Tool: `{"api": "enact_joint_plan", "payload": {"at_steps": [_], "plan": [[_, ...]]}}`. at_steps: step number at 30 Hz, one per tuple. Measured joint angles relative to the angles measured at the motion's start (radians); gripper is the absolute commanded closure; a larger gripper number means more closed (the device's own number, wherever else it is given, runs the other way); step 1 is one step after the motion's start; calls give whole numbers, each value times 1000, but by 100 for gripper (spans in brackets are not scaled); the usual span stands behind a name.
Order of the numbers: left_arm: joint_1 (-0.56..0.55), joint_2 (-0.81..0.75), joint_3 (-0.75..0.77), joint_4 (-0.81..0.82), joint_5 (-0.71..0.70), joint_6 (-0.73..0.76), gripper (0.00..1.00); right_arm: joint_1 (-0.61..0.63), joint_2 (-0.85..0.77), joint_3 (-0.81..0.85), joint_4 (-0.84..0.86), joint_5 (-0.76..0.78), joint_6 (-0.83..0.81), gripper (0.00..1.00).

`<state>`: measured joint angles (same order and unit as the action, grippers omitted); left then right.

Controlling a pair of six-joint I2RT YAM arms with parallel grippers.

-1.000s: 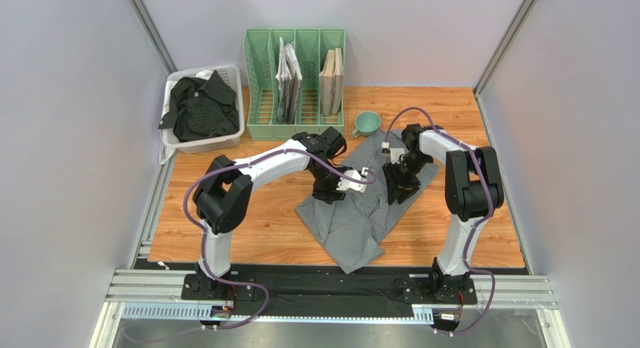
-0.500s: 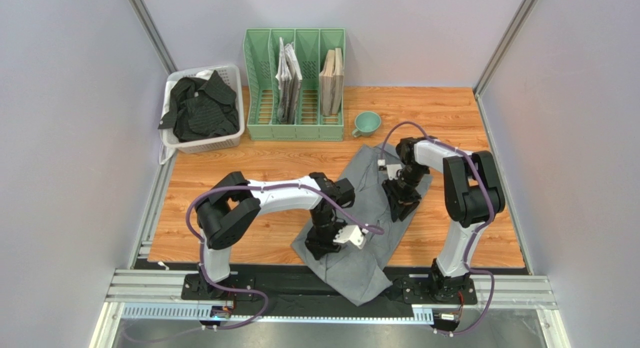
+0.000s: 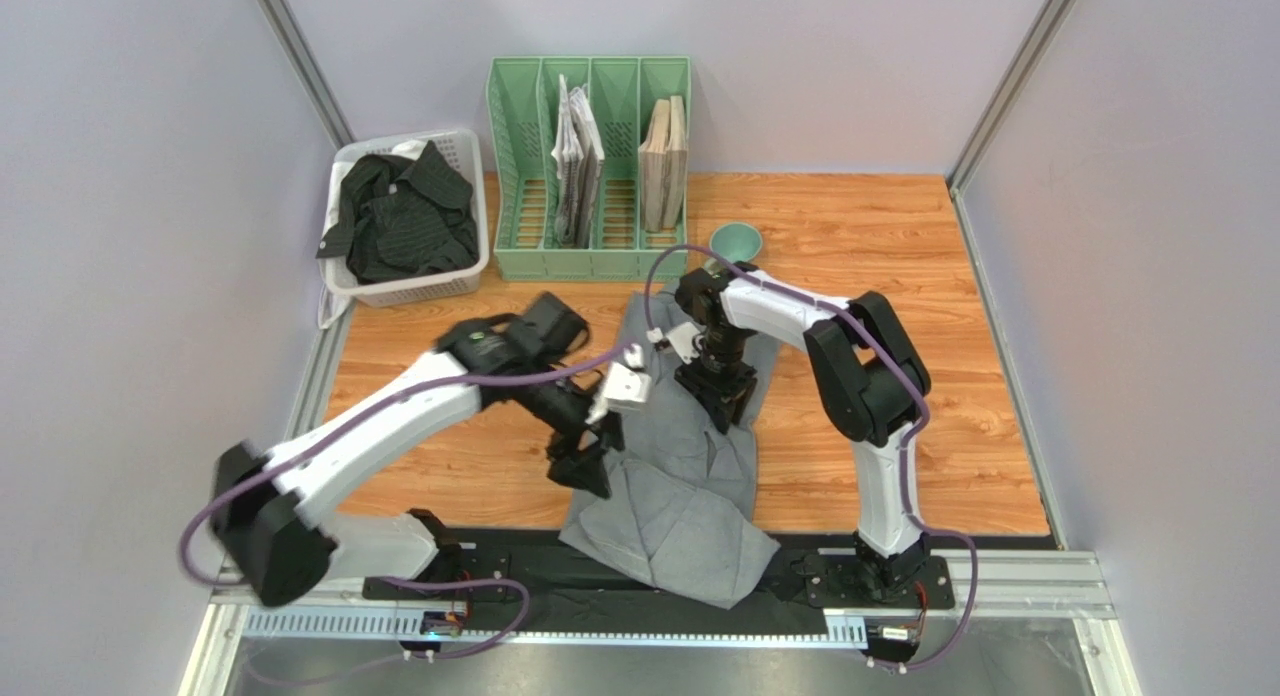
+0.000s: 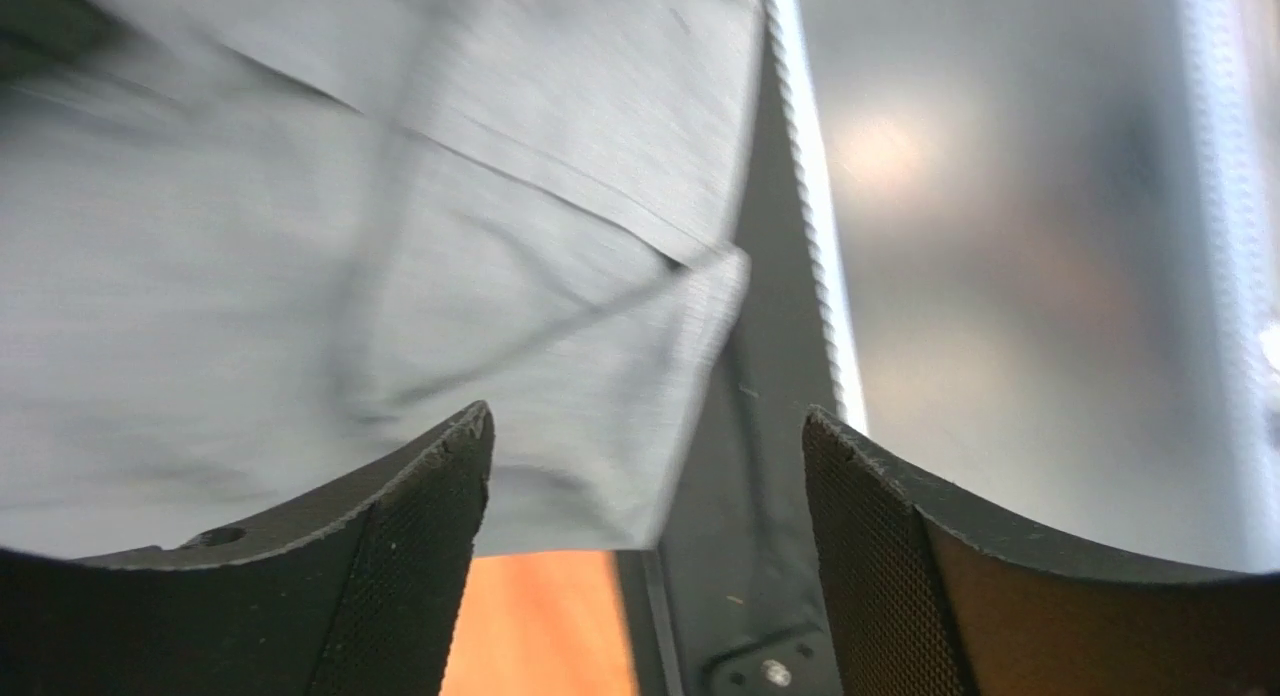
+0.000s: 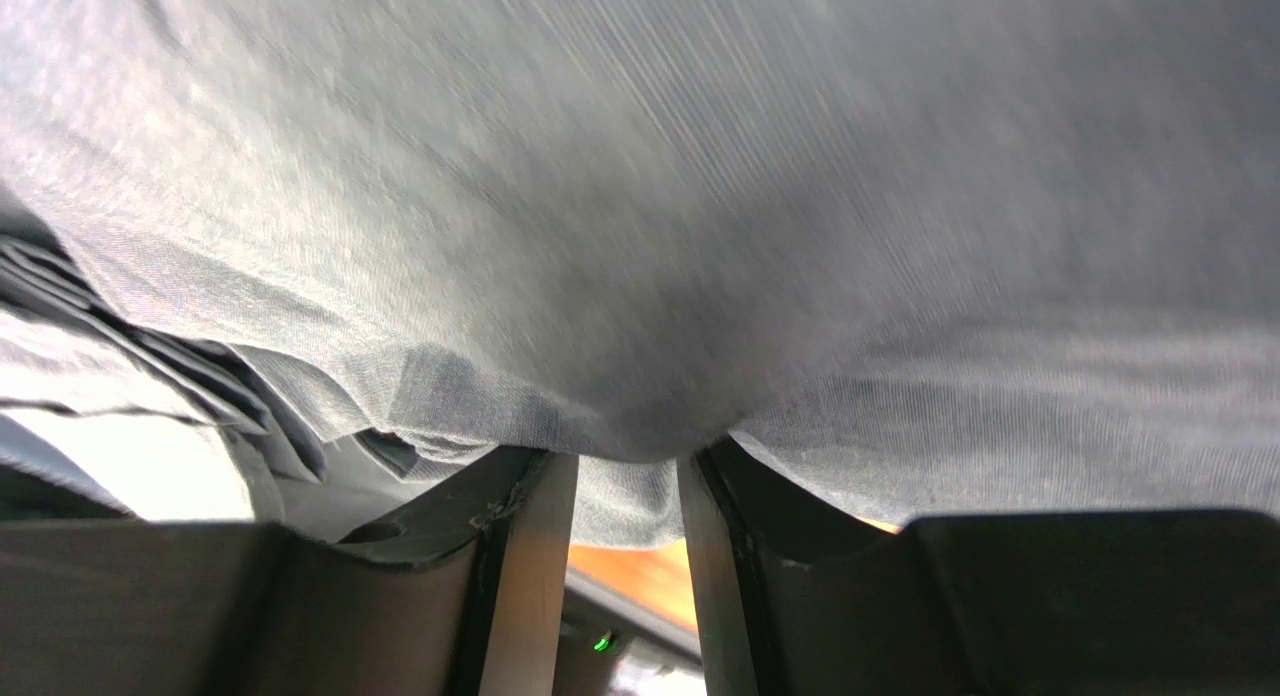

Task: Fold and stack the long sleeve shirts
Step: Fold the shirt

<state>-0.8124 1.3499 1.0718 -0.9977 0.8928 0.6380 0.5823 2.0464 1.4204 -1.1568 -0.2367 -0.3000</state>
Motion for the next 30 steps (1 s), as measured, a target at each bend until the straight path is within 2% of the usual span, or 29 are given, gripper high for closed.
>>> {"api": "enact_joint_plan", "payload": {"at_steps": [2,5,6,8,10,13,16,18,23,26,27,30], "plan": [[66,-162,-3,39,-14,-50,14,24,34,68,5,2,-19,62],[82,-378,-24,93,-61,-137,7,75,77,154,15,8,-64,62],[84,-419,-34,103,-77,-163,1,96,94,186,18,11,-79,62],[97,-486,-55,114,-131,-233,1,125,132,264,18,13,-106,60],[113,-494,-68,125,-185,-293,1,140,163,338,33,8,-118,53],[122,-456,-82,129,-250,-356,1,112,162,417,64,-54,-111,41],[125,-386,-93,153,-233,-356,1,0,58,396,87,-190,-59,33],[122,-349,-99,182,-203,-342,2,-125,-84,307,117,-288,3,32],[61,-152,-67,273,-144,-230,15,-429,-448,0,121,-482,152,36],[21,22,-20,309,-130,-183,16,-476,-520,-162,72,-575,202,36],[15,80,-1,315,-124,-175,17,-481,-515,-199,59,-596,215,31],[2,259,87,313,-105,-150,19,-505,-487,-304,44,-636,252,26]]}}
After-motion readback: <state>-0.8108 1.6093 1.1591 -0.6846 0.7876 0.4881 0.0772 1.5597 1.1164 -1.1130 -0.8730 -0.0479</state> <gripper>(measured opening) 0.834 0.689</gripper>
